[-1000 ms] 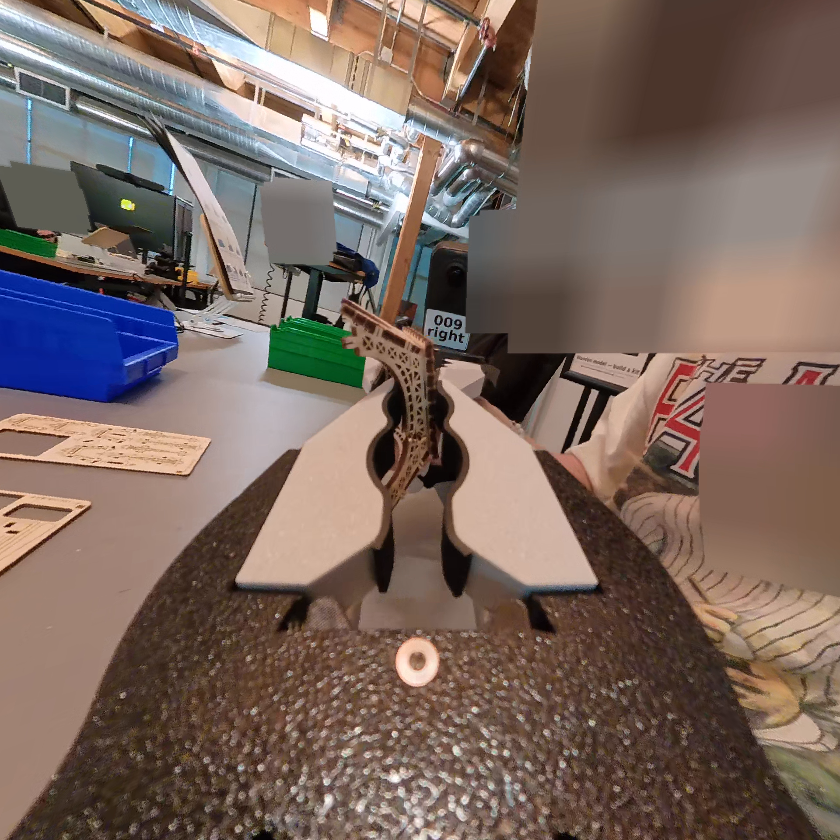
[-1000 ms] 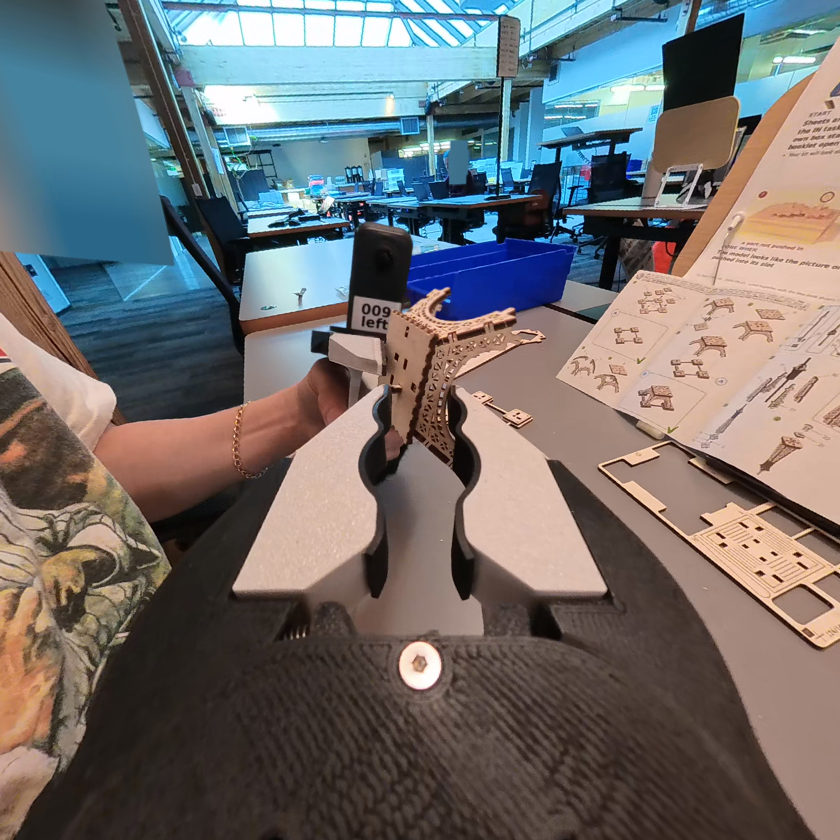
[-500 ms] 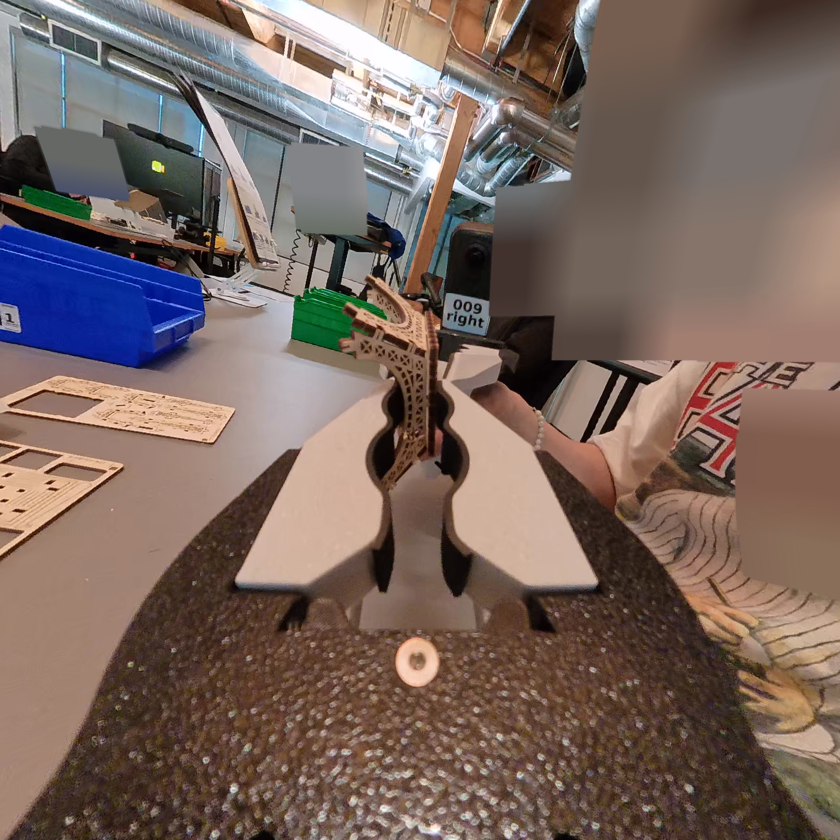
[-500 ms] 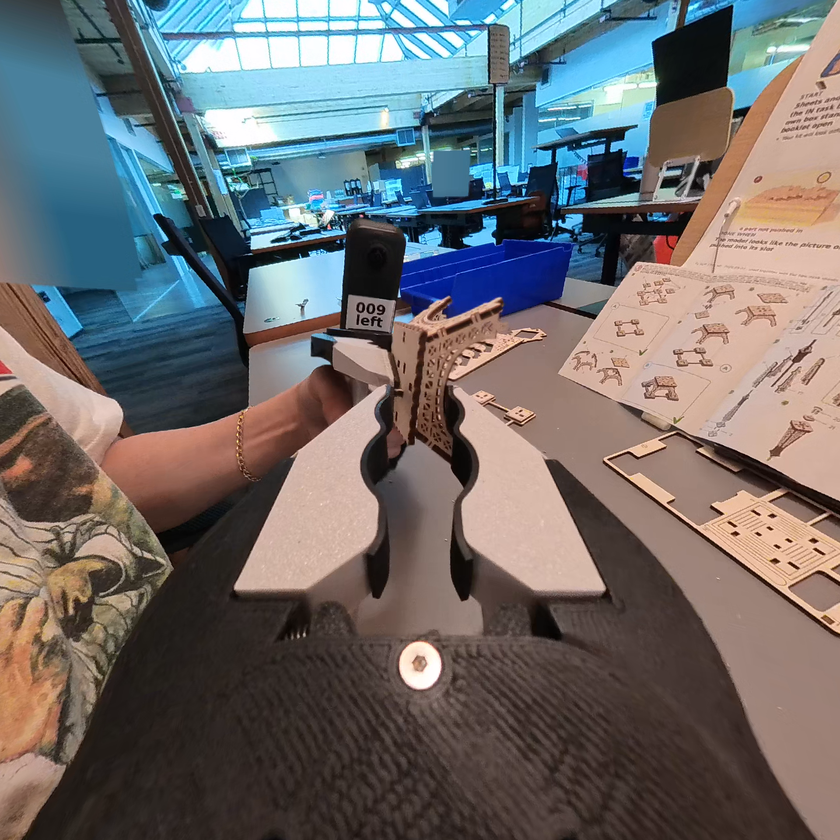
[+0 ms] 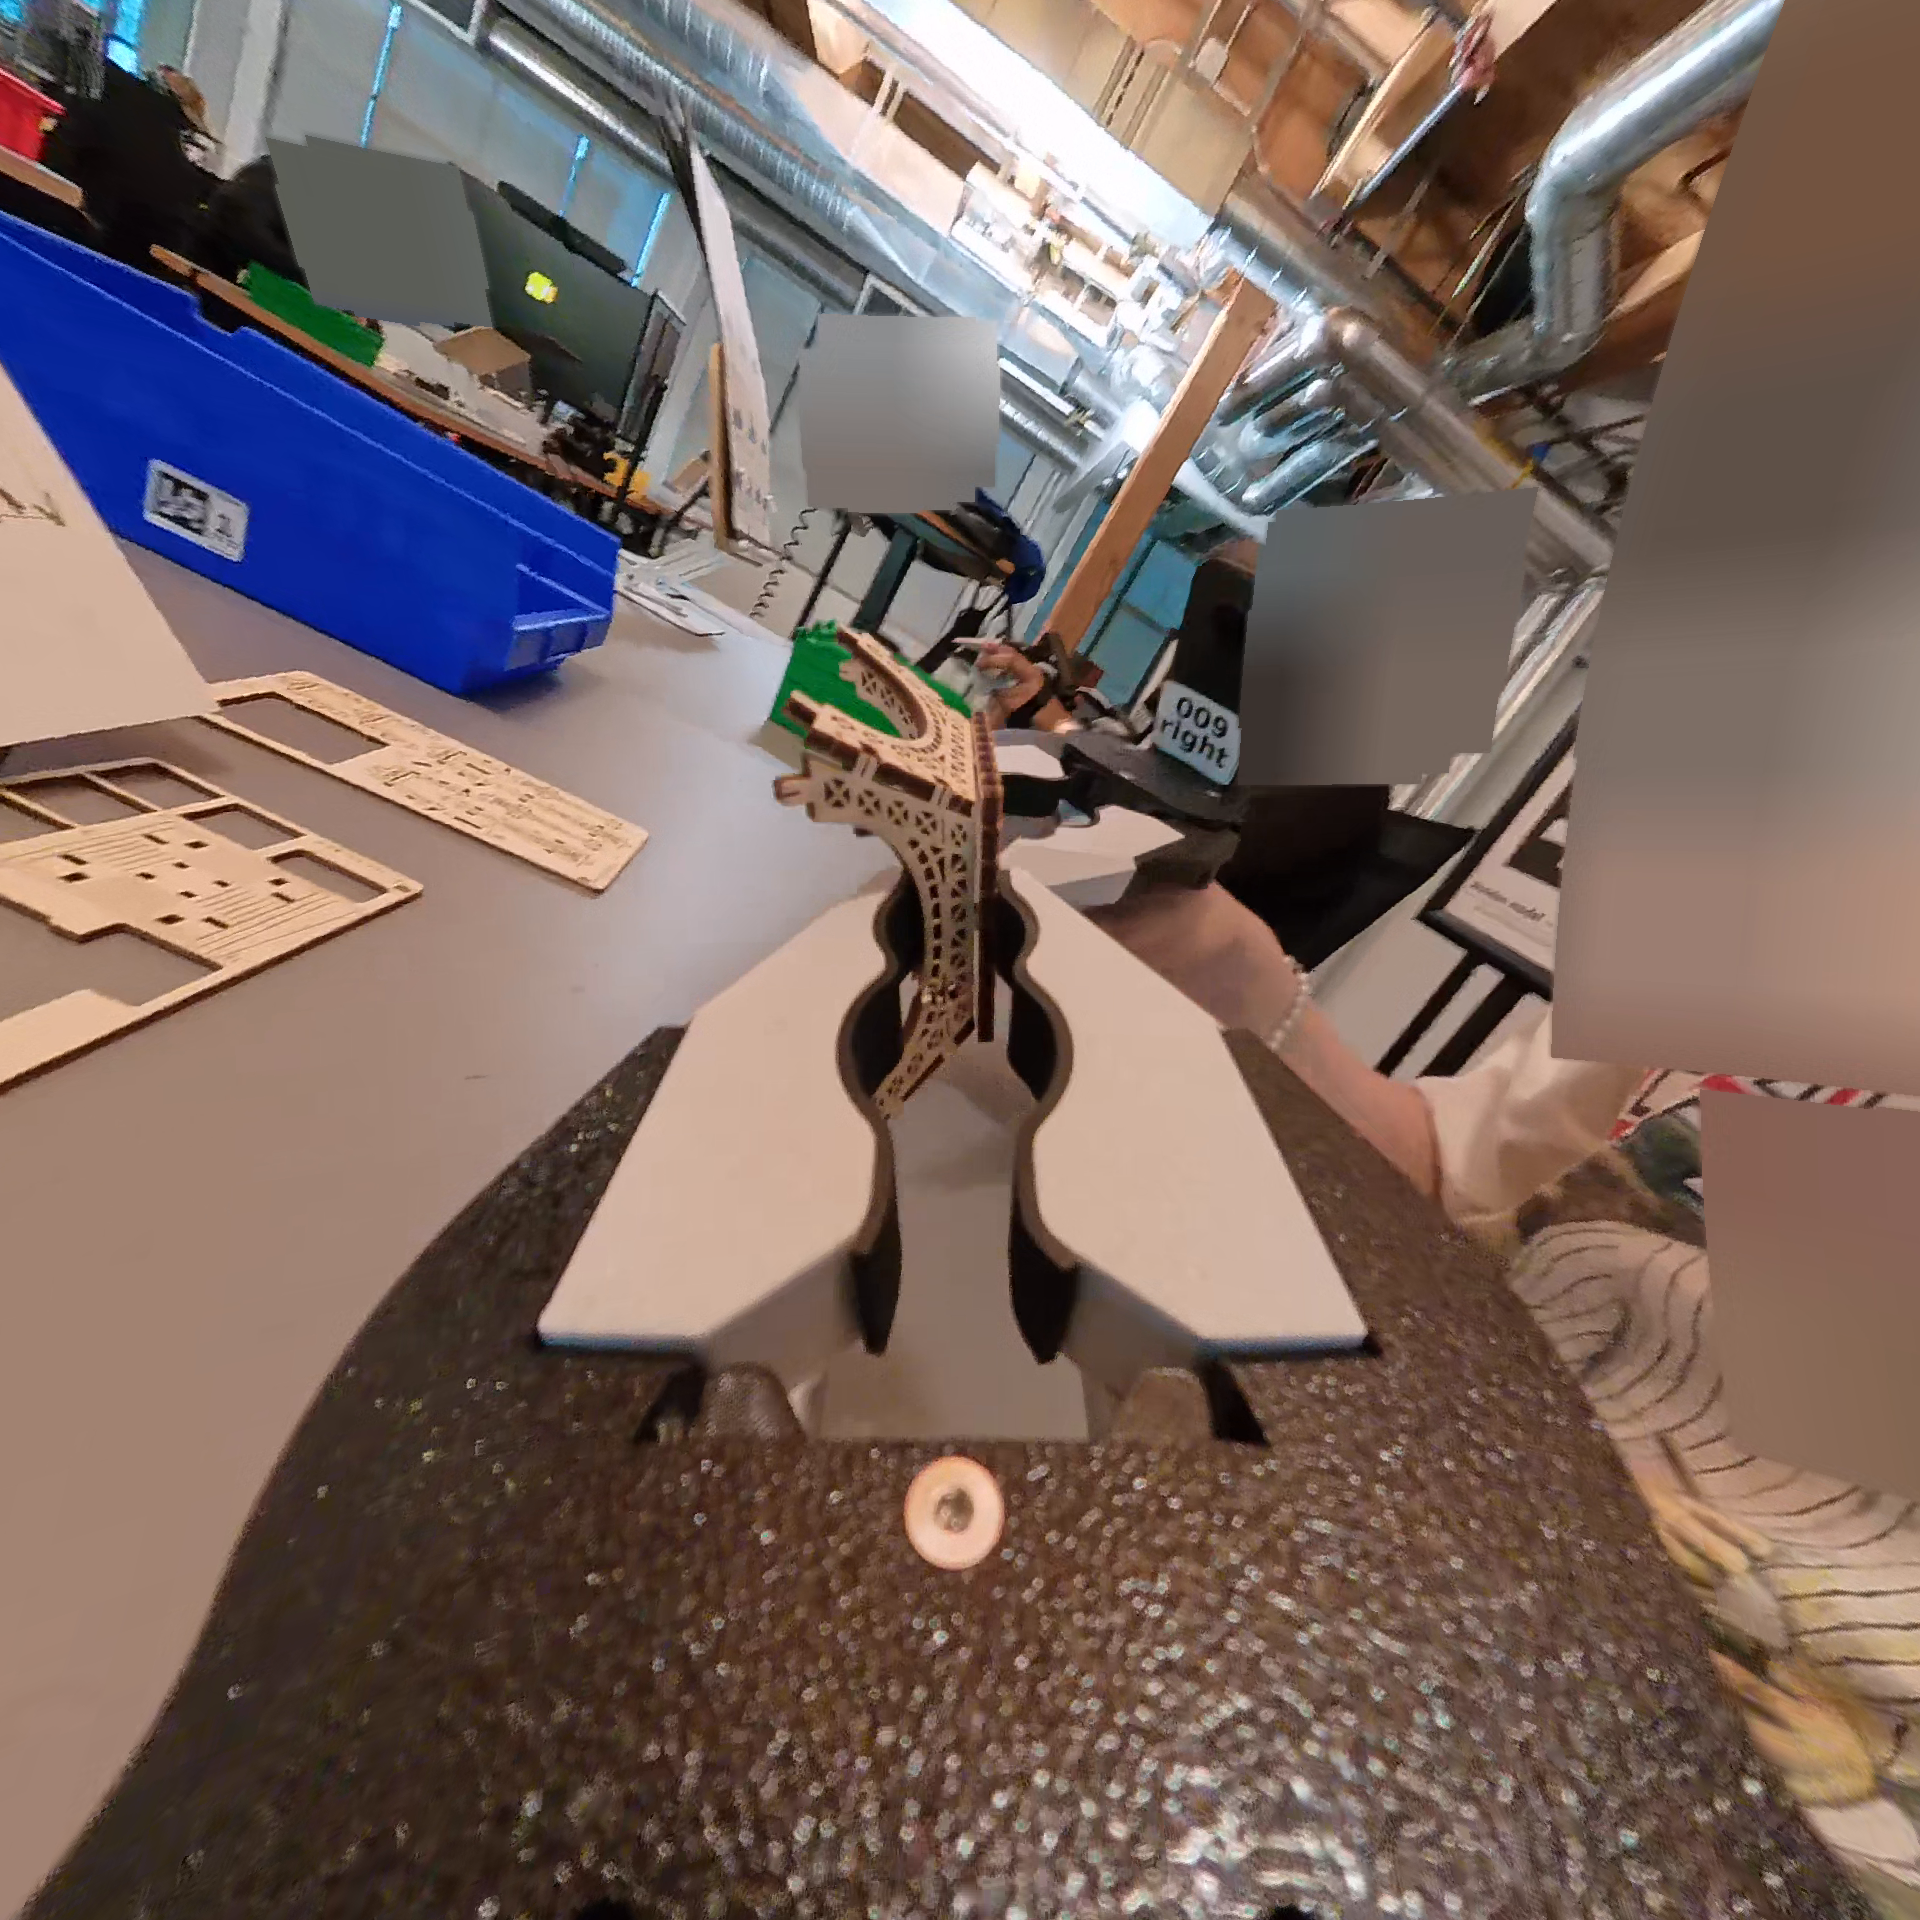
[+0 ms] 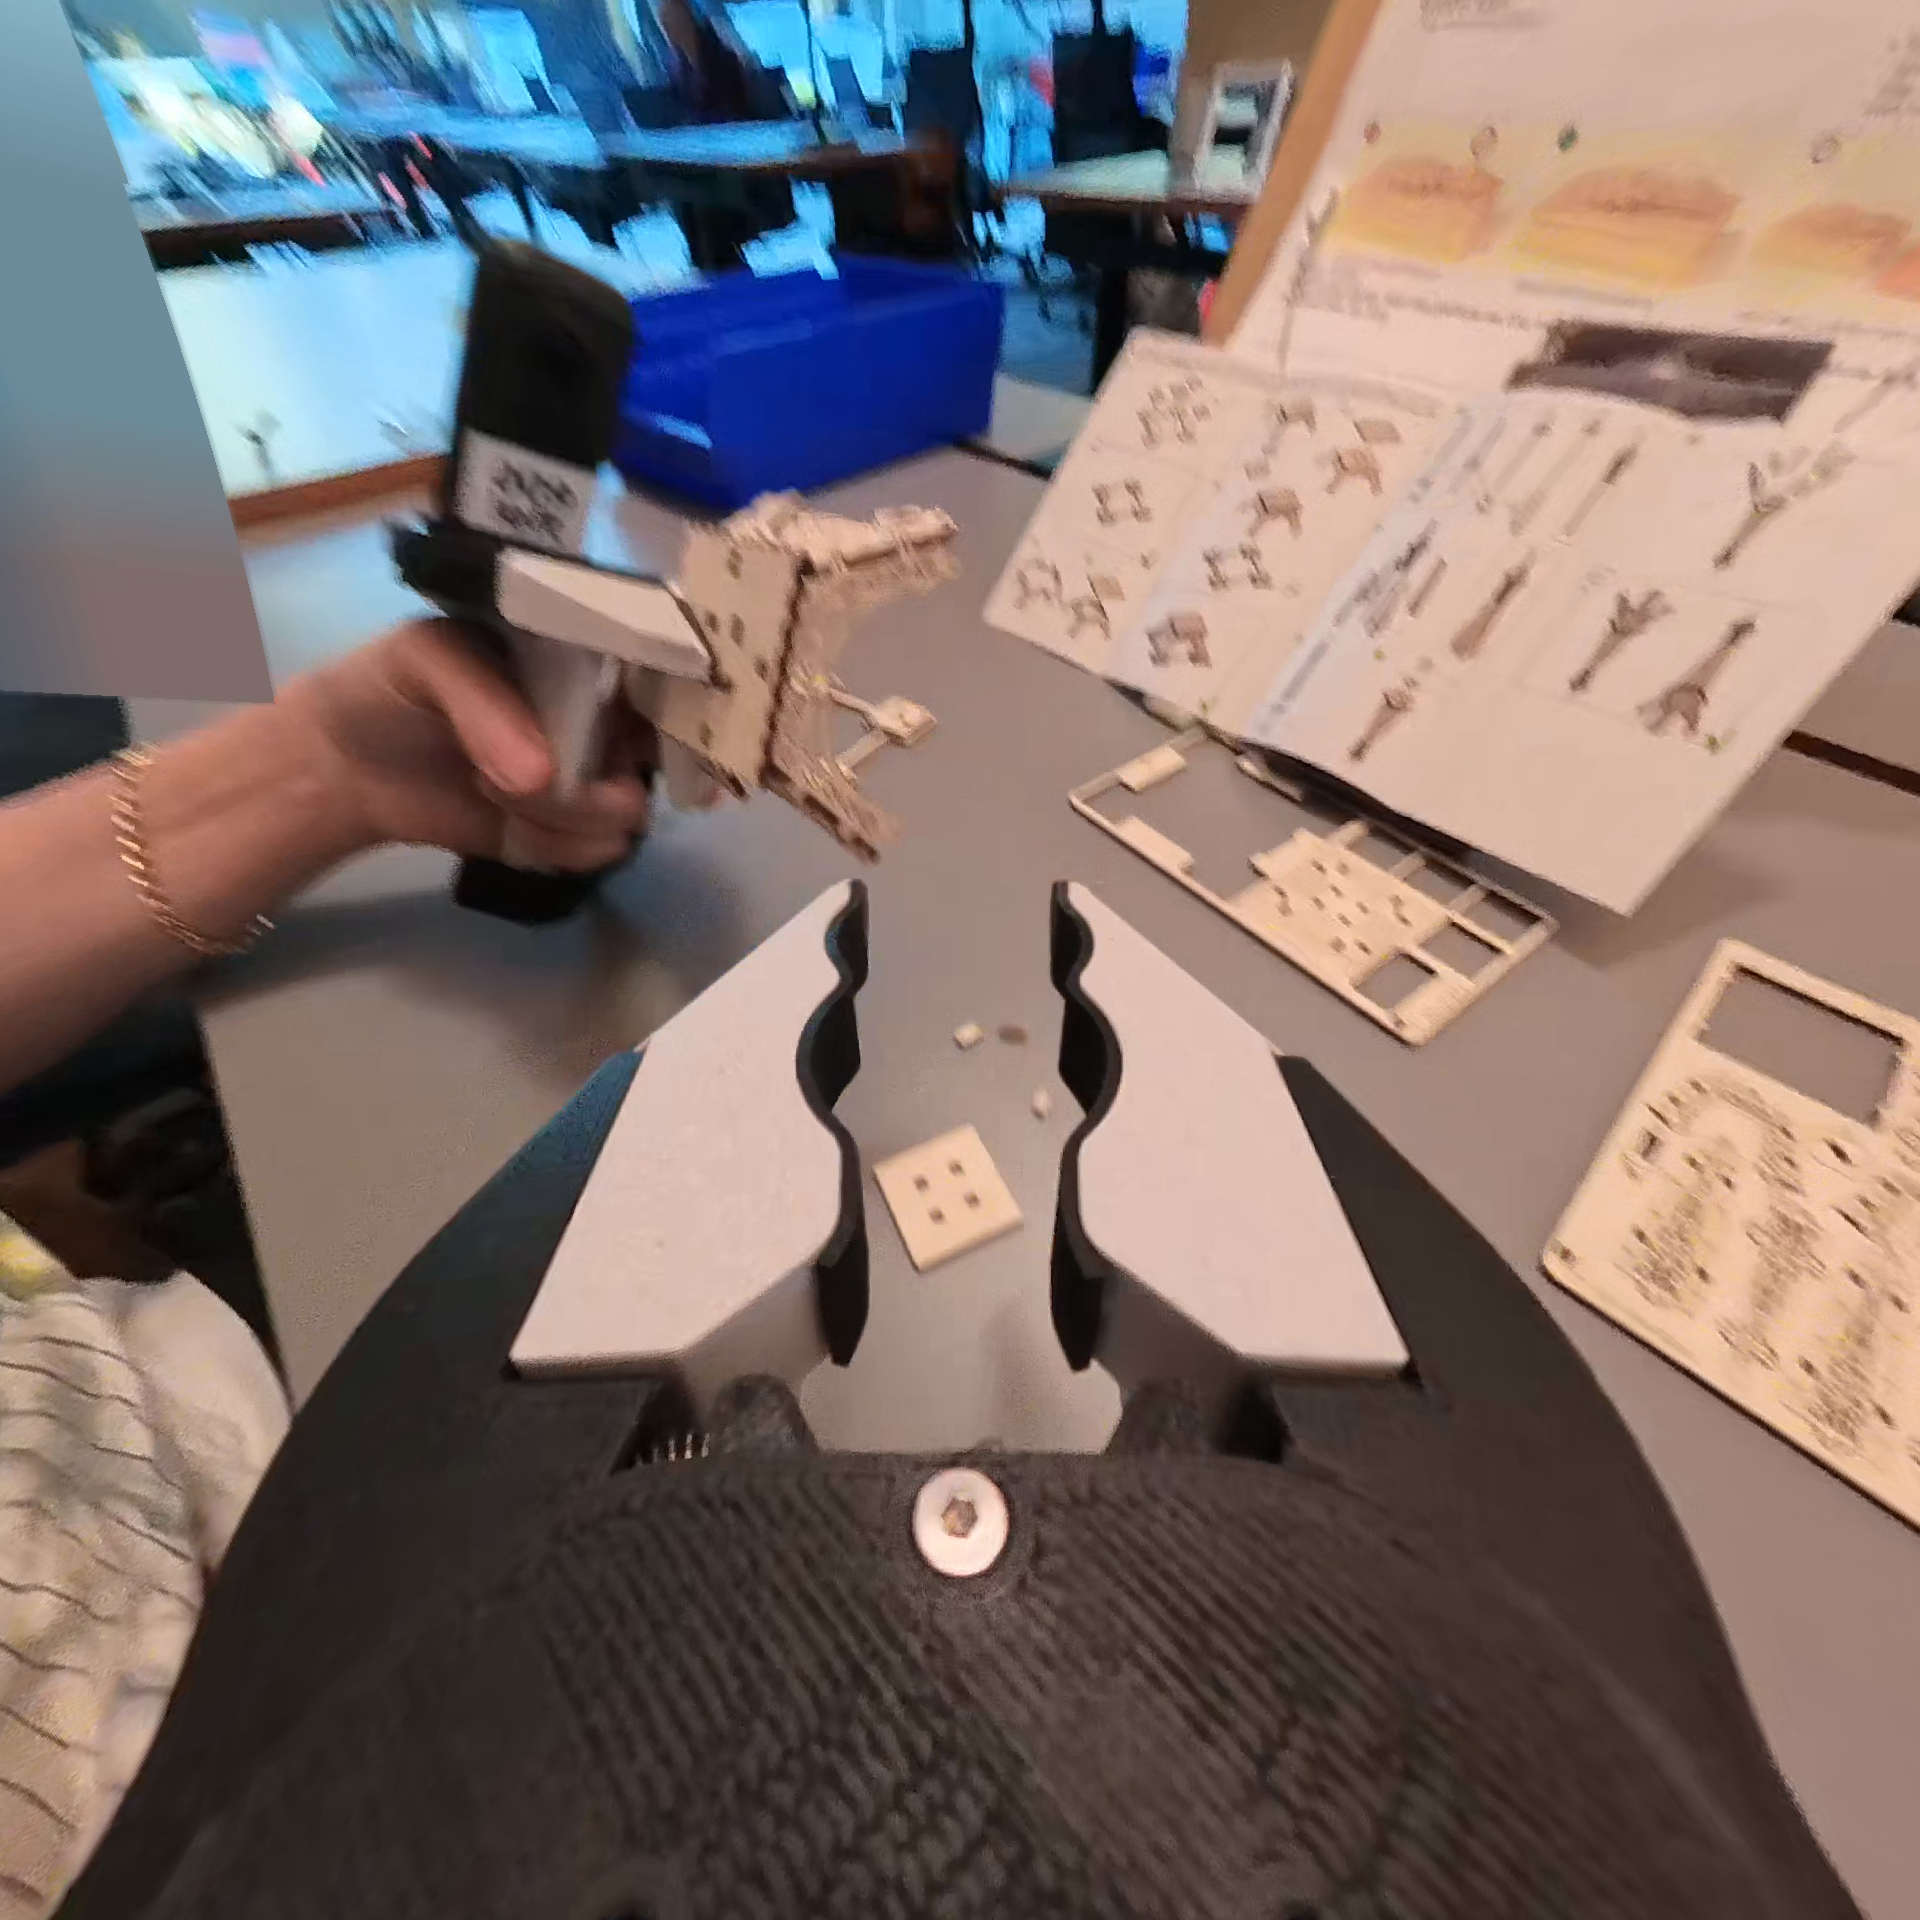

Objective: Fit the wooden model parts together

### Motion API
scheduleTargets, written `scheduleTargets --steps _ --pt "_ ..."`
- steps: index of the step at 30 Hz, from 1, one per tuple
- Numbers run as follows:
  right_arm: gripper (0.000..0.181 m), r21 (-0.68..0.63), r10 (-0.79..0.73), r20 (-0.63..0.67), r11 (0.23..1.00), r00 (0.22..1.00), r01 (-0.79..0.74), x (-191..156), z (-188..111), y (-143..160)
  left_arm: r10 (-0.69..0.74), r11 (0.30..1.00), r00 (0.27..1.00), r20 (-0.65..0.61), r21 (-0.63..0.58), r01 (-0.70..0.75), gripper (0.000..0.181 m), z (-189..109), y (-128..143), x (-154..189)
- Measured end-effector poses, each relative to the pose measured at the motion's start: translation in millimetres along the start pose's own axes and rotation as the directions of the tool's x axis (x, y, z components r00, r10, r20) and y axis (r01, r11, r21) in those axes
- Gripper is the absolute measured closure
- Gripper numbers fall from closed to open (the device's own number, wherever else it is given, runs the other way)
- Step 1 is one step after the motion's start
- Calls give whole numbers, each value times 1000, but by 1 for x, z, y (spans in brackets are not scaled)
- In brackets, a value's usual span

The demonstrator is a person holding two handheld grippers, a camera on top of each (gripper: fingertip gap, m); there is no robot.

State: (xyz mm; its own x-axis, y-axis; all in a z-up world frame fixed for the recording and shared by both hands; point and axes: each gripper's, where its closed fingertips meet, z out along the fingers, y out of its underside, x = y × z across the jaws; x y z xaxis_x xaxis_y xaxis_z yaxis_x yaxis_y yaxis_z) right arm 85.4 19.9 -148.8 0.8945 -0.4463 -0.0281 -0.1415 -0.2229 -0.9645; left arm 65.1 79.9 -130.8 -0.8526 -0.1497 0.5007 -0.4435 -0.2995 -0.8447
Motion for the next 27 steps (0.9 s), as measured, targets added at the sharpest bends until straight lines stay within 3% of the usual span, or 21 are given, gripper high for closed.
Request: scheduleTargets --steps 4,6,13,20,27 --pt "145 -193 -49 -51 981 997 38 13 1 42 47 998 998 52 -46 -45 170 2 5 -4" --pt "145 -223 -86 -49 972 995 73 12 4 53 23 999 998 64 -44 -20 170 2 5 -6" --pt "145 -136 -119 56 983 991 126 -17 7 34 -9 1000 999 34 -13 9 170 5 3 -3" --pt "147 213 -56 82 976 995 38 -40 -8 -36 111 993 994 14 -42 -110 170 14 3 12" --pt "133 217 -27 106 976 994 3 -43 -12 -40 105 994 991 -86 -6 -106 170 19 -4 37"
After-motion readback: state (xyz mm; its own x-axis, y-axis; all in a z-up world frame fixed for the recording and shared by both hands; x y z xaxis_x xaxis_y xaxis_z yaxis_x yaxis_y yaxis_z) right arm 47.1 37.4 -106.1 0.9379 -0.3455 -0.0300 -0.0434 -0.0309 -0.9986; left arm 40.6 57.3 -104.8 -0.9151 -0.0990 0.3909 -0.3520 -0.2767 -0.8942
